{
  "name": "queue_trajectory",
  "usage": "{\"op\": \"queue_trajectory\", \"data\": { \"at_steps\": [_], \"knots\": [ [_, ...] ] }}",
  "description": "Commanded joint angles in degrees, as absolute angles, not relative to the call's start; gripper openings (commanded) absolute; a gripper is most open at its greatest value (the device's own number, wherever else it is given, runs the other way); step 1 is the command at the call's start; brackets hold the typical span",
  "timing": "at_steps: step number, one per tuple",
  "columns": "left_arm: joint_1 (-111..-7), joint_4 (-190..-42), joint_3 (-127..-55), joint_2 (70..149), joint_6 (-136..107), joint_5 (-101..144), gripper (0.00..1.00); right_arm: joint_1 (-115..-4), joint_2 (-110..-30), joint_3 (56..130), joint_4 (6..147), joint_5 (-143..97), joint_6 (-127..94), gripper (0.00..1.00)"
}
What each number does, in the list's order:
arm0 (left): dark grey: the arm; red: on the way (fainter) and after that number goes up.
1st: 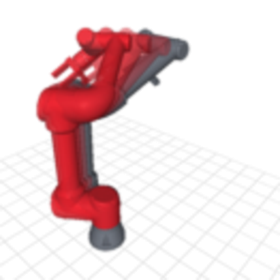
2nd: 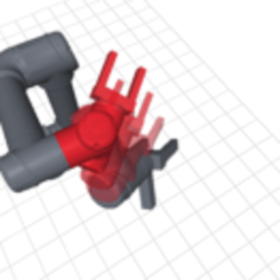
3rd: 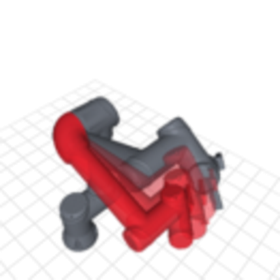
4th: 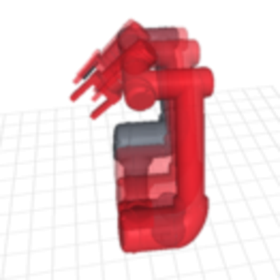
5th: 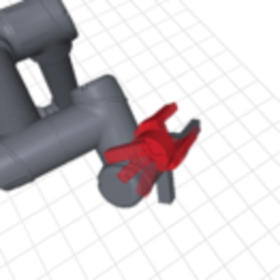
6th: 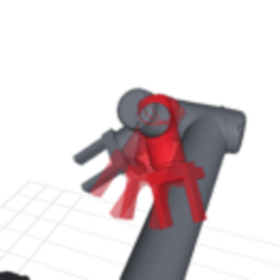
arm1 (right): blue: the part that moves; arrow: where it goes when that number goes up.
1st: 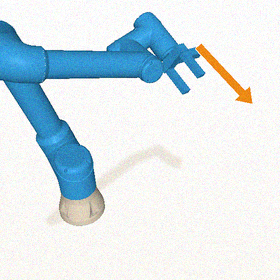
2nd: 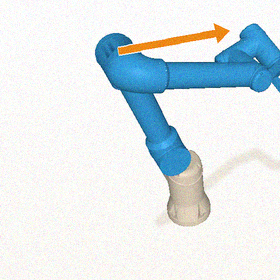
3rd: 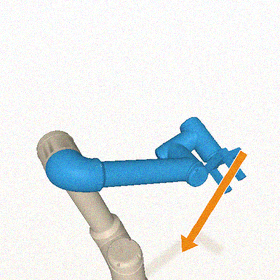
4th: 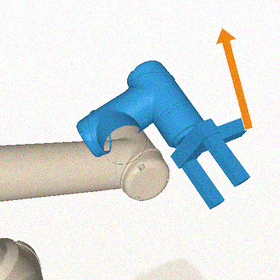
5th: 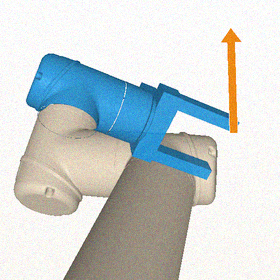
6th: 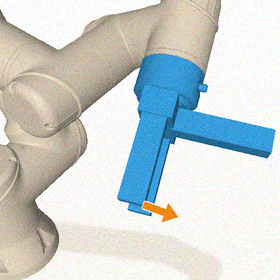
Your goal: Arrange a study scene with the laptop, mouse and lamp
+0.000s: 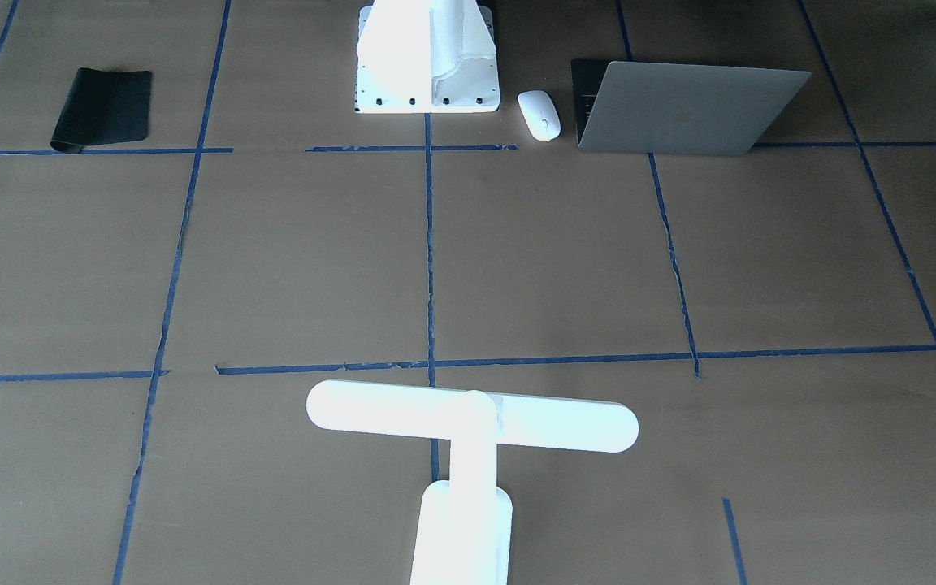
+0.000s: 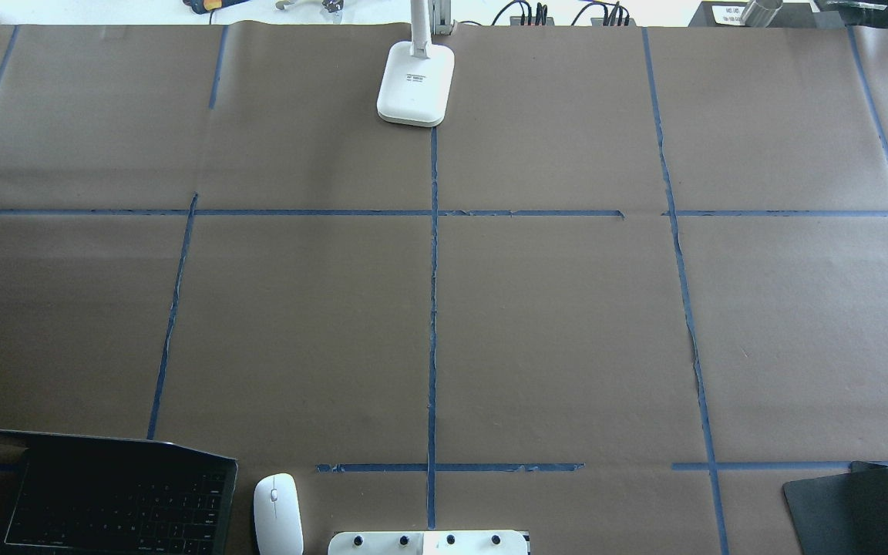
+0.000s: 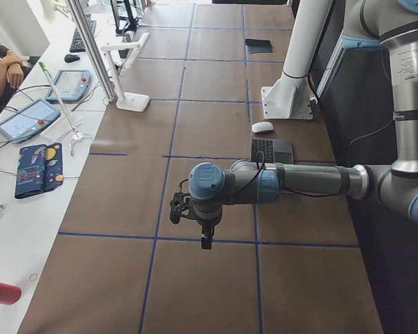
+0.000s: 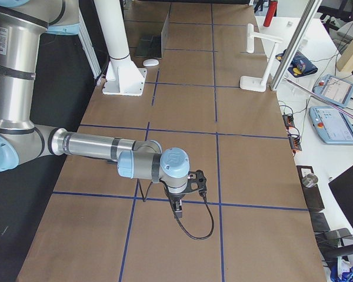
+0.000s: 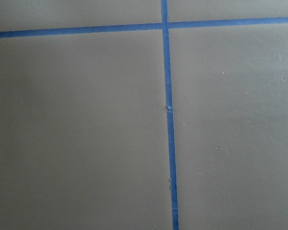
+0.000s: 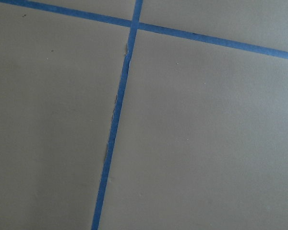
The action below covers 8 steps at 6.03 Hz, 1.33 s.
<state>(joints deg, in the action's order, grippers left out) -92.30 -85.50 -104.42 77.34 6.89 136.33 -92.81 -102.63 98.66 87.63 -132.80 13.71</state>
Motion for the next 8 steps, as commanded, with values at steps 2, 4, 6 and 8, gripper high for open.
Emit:
{"op": "queue_trajectory", "data": {
  "at_steps": [2,4,6,8],
  "knots": [
    [-92.37,-85.43,-104.32,76.82,6.86,136.14,1.00,-92.81,-102.66,98.79,87.54,-132.80,13.62,1.00],
    [-92.20,-85.96,-104.50,78.82,6.68,135.88,1.00,-92.81,-102.57,99.05,87.54,-132.80,13.27,1.00],
    [-92.20,-86.04,-104.24,84.27,6.68,136.05,1.00,-92.81,-102.39,99.23,87.45,-132.89,13.36,1.00],
    [-92.20,-86.65,-104.85,85.78,3.80,136.58,1.00,-92.81,-102.39,99.23,87.45,-132.89,13.45,1.00]
  ]
}}
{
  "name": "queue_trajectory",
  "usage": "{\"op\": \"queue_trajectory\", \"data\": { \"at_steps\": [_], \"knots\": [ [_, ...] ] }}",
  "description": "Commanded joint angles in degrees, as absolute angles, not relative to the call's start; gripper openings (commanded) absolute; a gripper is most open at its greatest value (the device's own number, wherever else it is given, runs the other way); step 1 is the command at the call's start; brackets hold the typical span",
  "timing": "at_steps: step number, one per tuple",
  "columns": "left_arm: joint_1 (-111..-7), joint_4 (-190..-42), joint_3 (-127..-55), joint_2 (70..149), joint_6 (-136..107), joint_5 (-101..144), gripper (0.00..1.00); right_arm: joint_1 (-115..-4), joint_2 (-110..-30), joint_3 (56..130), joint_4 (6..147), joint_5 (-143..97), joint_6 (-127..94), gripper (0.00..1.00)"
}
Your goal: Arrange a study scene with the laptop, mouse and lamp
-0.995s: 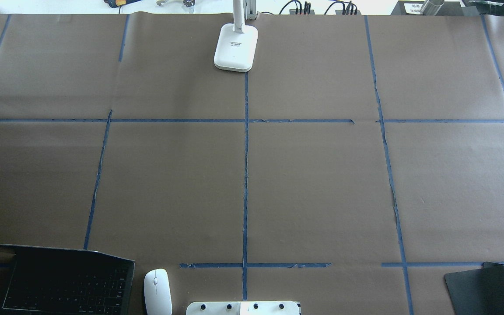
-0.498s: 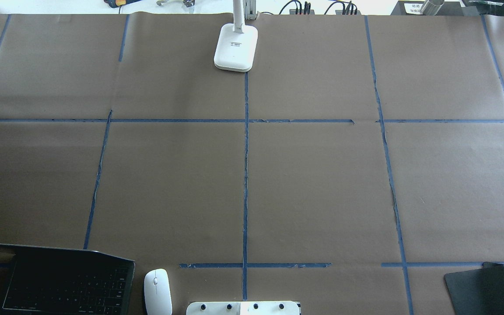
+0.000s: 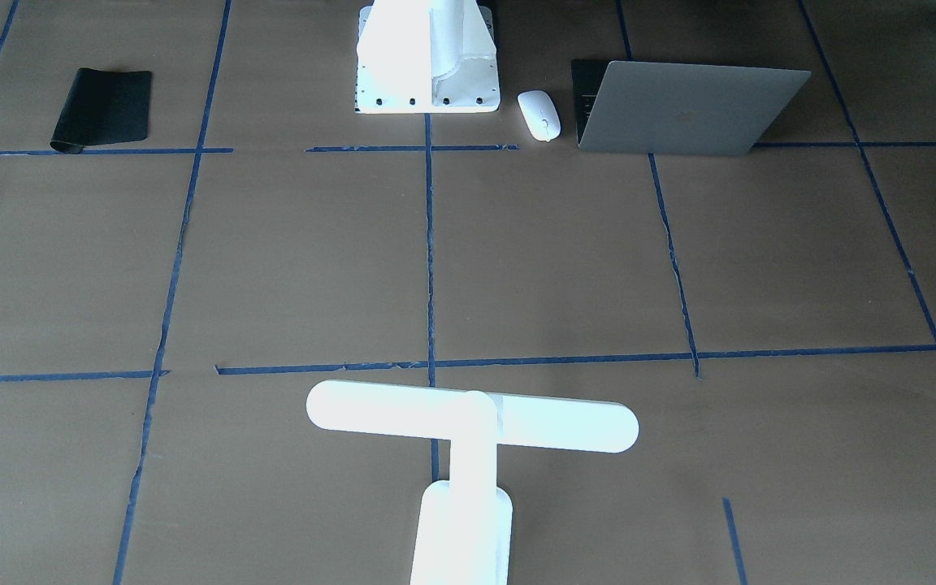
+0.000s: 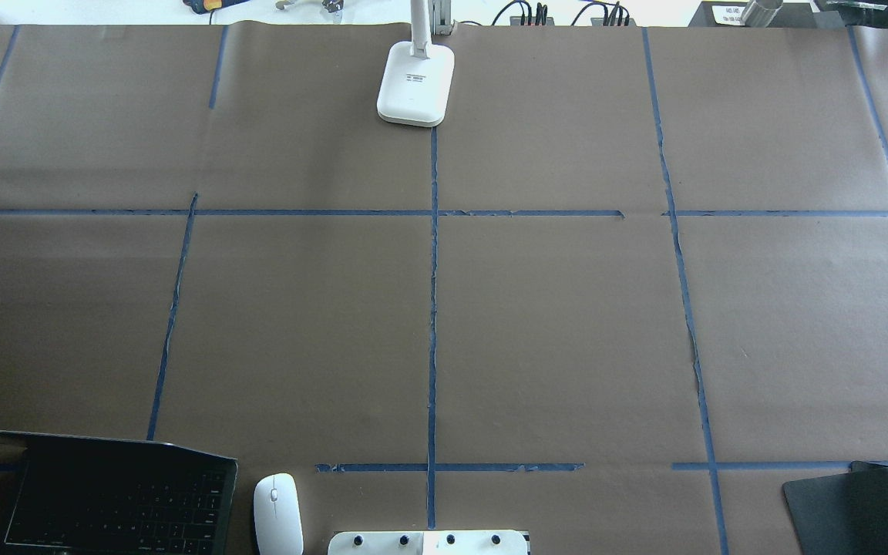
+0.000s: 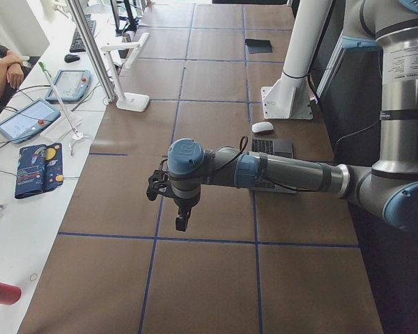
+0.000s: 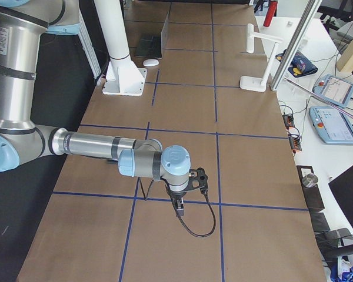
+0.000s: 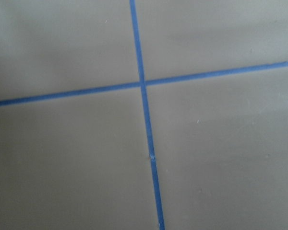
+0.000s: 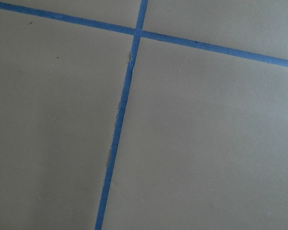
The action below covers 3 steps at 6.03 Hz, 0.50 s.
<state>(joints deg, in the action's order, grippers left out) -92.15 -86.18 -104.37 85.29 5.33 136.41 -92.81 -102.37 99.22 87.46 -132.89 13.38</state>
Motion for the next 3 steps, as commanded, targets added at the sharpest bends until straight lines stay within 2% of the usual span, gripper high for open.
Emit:
{"op": "queue_trajectory", "data": {
  "at_steps": [1,2,3],
  "knots": [
    [-92.02,-87.36,-104.94,85.96,3.61,136.58,1.00,-92.81,-102.39,99.23,87.45,-132.89,13.45,1.00],
    [-90.89,-95.63,-106.86,85.17,4.13,136.58,1.00,-92.81,-102.39,99.14,87.45,-132.89,13.45,1.00],
    [-85.48,-106.94,-106.87,83.16,3.17,136.58,1.00,-92.81,-102.48,99.14,87.54,-132.89,13.45,1.00]
  ]
}}
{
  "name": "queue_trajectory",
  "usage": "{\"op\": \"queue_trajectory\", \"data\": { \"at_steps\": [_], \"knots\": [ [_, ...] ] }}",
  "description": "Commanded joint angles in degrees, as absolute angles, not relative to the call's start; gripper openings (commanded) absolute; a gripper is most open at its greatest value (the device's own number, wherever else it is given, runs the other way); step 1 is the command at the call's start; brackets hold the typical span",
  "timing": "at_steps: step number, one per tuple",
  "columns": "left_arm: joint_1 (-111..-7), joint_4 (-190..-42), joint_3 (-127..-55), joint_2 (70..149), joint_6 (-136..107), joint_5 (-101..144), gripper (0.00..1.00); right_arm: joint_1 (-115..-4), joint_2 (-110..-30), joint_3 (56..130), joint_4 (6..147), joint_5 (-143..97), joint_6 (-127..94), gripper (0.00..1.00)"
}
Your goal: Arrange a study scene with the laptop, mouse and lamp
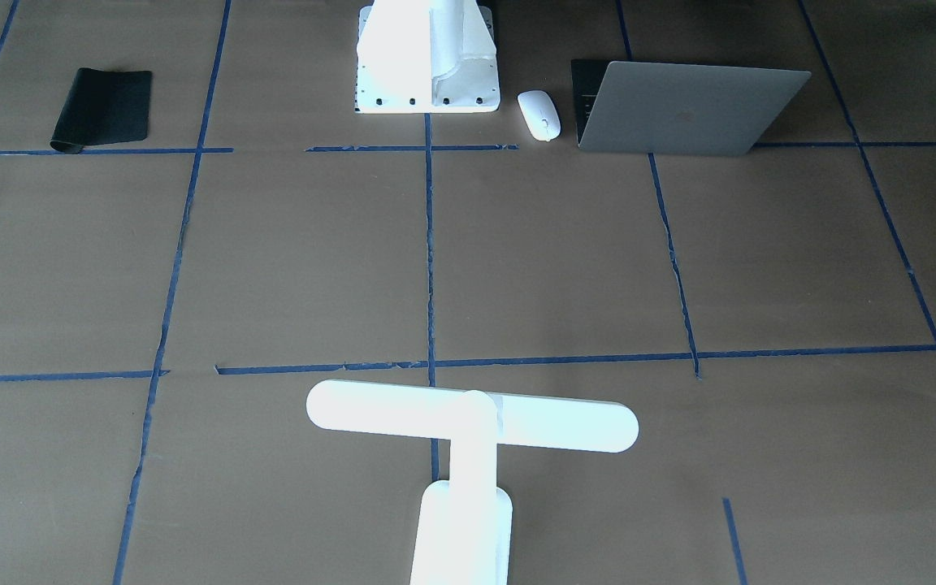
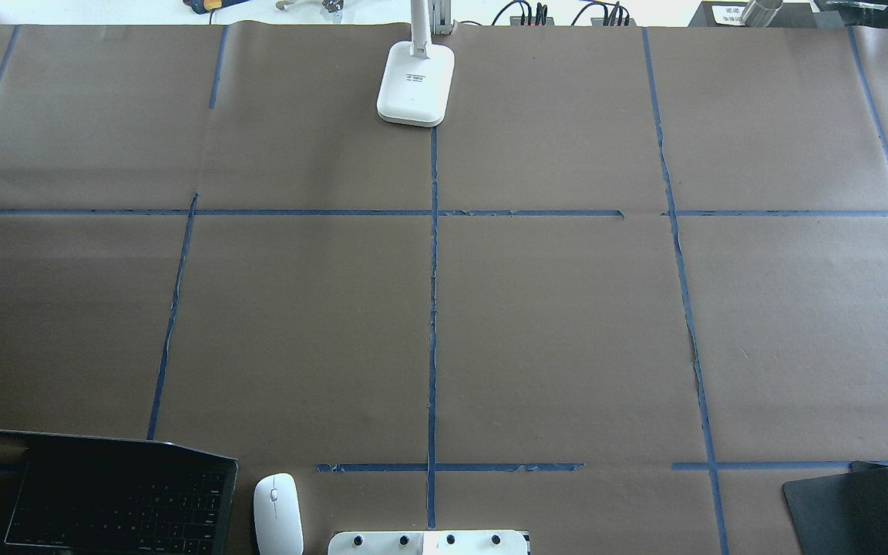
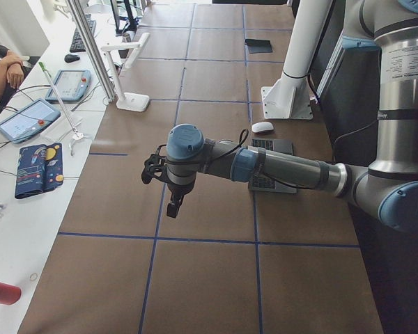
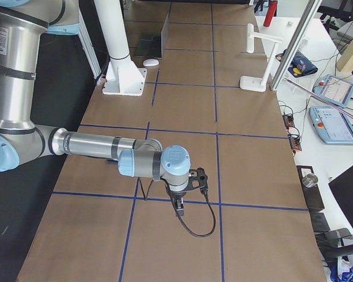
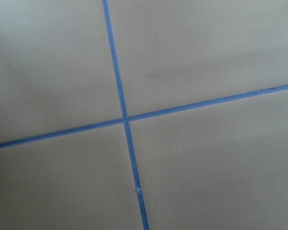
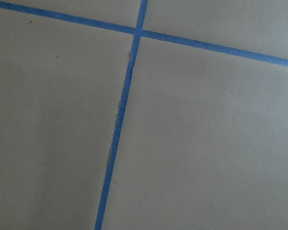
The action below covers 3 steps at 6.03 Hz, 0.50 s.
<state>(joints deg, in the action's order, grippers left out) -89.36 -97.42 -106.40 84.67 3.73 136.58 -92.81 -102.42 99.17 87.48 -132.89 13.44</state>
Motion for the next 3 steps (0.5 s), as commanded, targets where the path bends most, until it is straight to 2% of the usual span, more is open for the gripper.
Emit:
{"op": "queue_trajectory", "data": {
  "at_steps": [1,2,3],
  "knots": [
    [-83.78,-113.05,-106.96,82.97,2.90,136.58,1.00,-92.81,-102.57,99.14,87.54,-132.89,13.45,1.00],
    [-79.67,-120.77,-108.27,82.97,2.81,136.67,1.00,-92.81,-102.57,99.05,87.54,-132.80,13.53,1.00],
    [-77.11,-121.46,-110.28,82.36,2.29,143.46,1.00,-92.81,-102.57,98.97,87.54,-132.80,13.54,1.00]
  ]
}}
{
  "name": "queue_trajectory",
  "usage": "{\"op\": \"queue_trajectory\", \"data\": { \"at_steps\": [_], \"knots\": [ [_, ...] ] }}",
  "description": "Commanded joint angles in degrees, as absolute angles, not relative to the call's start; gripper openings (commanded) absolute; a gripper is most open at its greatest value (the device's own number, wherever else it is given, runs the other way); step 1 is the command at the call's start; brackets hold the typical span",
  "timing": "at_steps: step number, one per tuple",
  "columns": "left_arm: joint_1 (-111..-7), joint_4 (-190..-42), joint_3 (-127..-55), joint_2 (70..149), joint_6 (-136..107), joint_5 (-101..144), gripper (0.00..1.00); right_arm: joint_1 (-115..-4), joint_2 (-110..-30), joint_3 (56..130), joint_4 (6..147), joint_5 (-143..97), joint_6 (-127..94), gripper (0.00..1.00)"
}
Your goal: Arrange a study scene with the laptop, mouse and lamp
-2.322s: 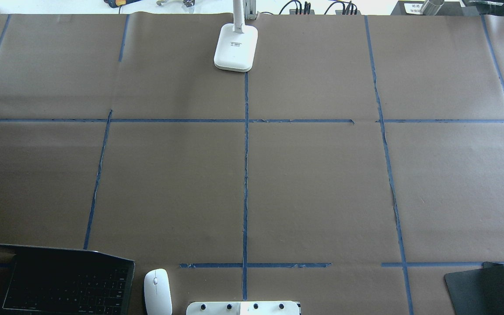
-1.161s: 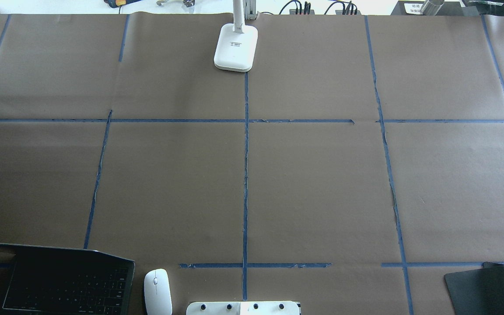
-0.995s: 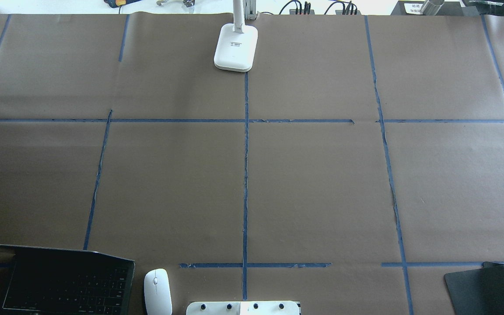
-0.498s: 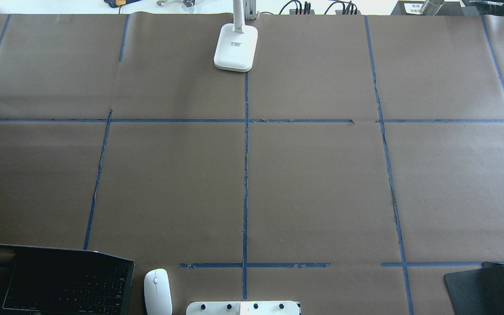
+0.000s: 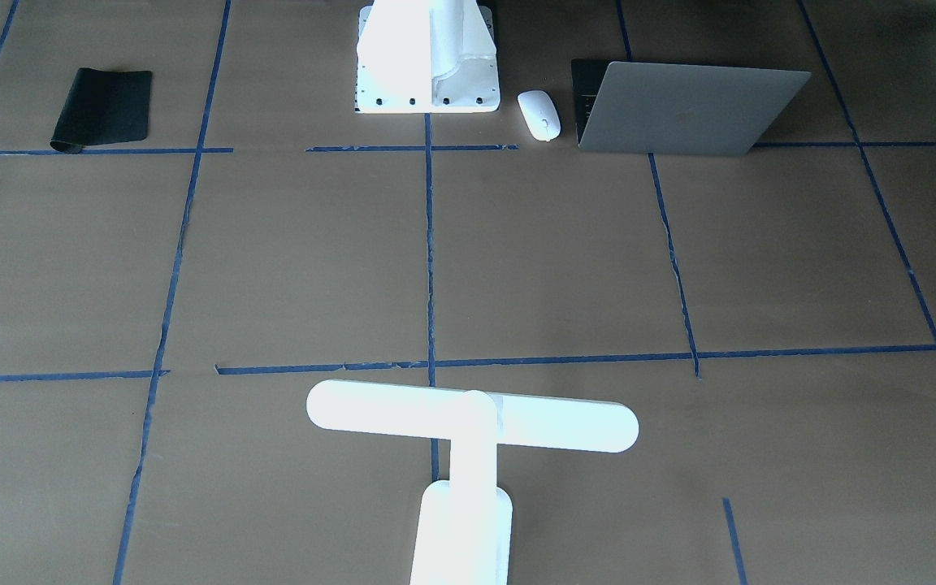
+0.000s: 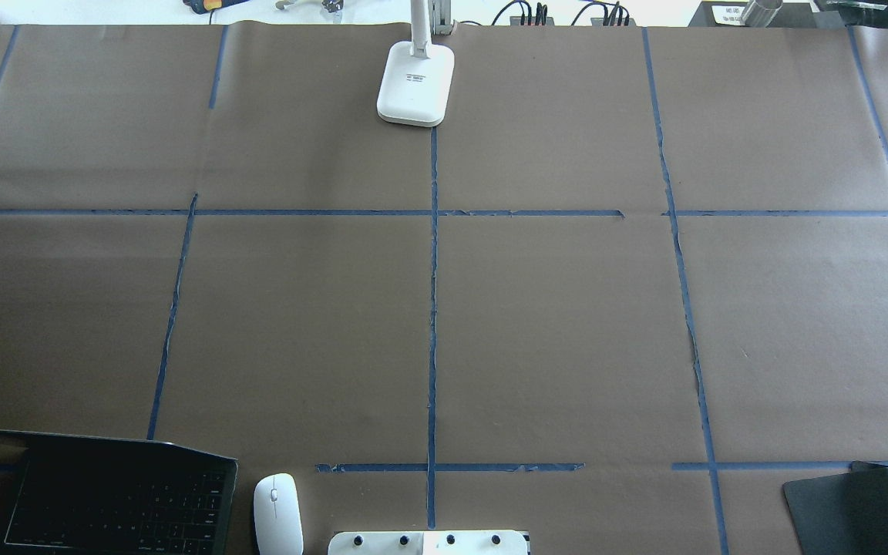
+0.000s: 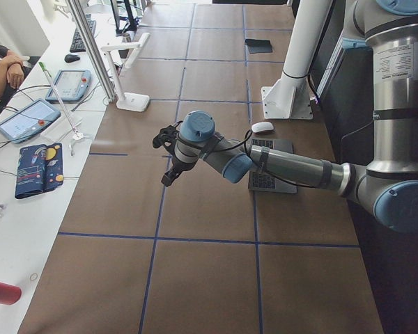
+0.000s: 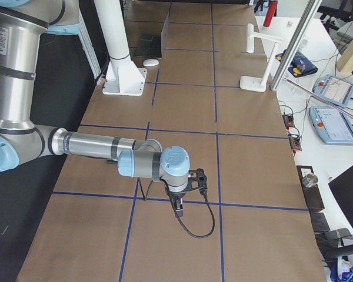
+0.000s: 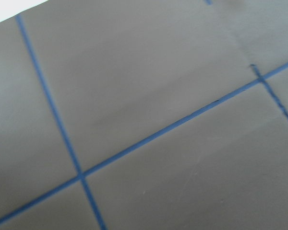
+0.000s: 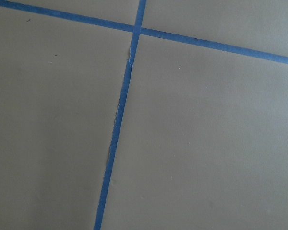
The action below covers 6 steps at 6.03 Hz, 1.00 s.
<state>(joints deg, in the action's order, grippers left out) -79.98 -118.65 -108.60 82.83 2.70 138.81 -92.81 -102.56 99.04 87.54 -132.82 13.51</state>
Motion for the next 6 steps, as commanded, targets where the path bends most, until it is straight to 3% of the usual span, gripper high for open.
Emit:
{"op": "queue_trajectory", "data": {
  "at_steps": [1,2,6],
  "knots": [
    [-75.69,-125.38,-112.39,81.22,2.20,148.05,1.00,-92.81,-102.74,98.88,87.54,-132.80,13.54,1.00],
    [-71.06,-134.03,-113.89,77.47,1.59,148.10,1.00,-92.81,-102.92,98.96,87.54,-132.80,13.62,1.00],
    [-52.60,-135.18,-123.21,77.61,1.67,147.13,1.00,-92.81,-102.92,99.05,87.54,-132.89,13.36,1.00]
  ]
}}
